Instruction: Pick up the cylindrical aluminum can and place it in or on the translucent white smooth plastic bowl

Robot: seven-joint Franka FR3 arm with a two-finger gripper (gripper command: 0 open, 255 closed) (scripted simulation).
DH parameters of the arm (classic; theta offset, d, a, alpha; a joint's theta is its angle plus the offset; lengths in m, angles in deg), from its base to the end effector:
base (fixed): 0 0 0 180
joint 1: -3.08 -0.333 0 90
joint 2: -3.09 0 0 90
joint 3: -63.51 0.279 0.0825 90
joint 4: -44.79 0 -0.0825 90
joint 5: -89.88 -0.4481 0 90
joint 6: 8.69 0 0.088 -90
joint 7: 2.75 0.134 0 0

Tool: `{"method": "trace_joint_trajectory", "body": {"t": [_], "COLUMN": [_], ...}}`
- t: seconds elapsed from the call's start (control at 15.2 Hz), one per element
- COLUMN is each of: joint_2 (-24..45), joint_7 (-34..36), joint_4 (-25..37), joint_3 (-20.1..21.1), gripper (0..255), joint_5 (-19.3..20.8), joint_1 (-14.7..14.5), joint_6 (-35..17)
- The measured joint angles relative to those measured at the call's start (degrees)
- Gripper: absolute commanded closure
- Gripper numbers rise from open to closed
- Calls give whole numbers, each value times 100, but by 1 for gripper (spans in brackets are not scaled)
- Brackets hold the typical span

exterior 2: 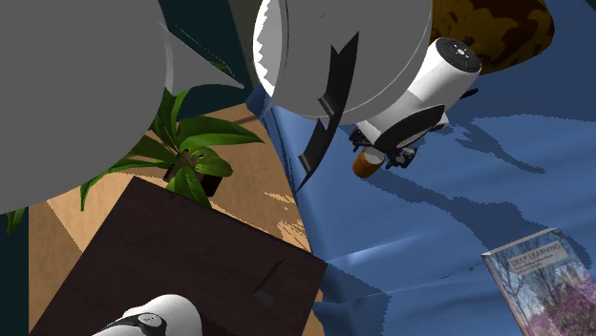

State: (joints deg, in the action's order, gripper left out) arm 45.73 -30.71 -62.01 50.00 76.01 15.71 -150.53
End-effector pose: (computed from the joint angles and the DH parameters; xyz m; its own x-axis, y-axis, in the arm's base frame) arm 0.5561 -0.2852 0.0065 0.9884 -0.1133 -0.1016 -0.1159 -0.9931 -0.0195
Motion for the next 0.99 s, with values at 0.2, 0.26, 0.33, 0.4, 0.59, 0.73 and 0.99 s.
{"method": "trace_joint_trajectory", "body": {"t": [0.2,0.26,0.33,0.4,0.59,0.73,0.99], "joint_2": [-1,-4,-3,-4,-6,-8,-162], "joint_7": [0,0,0,0,2,3,21], "joint_4": [0,3,3,2,-1,-4,-82], "joint_3": [0,-1,-2,-3,-5,-4,-38], "gripper": [255,255,255,255,255,255,255], "joint_5": [0,0,0,0,2,2,34], "joint_1": [0,0,1,1,1,-2,-35], "joint_6": [0,-1,-1,-1,-3,-2,81]}}
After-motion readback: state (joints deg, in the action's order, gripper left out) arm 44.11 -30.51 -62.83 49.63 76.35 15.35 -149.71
